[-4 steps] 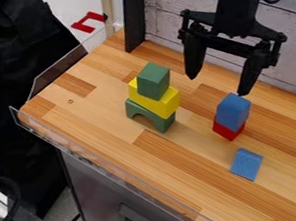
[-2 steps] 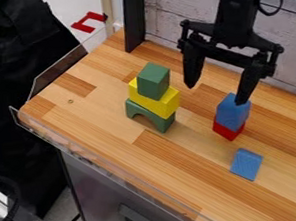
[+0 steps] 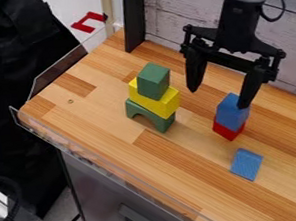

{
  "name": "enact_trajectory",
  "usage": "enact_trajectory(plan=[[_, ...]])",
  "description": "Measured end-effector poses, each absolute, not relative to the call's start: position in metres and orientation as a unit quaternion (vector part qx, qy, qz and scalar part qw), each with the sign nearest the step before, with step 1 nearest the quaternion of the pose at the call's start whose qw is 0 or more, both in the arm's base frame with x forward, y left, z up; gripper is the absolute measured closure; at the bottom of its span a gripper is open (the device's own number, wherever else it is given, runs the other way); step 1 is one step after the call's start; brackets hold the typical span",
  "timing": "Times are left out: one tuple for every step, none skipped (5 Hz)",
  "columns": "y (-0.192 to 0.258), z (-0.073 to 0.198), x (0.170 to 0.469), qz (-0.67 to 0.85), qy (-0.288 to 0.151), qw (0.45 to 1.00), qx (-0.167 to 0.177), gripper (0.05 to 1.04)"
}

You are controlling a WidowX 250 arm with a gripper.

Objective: Put the blue cube on top of the green cube

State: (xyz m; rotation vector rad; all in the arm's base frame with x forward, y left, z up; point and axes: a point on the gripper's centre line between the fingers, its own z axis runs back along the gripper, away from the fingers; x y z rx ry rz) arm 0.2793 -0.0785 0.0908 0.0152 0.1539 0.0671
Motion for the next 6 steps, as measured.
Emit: enact_trajectory(plan=[[-0.082,0.088,0.28,0.028,0.076,0.997,0.0,0.084],[-0.085,0.08,0.281,0.02,0.086,0.996,-0.006,0.084],[-0.086,0.071,0.28,0.015,0.1,0.995,-0.005,0.084],[-0.085,0.066,0.28,0.011,0.109,0.994,-0.003,0.084],[-0.087,0.062,0.279,0.007,0.115,0.993,-0.003,0.084],[-0.09,0.062,0.281,0.005,0.113,0.994,-0.005,0.084]])
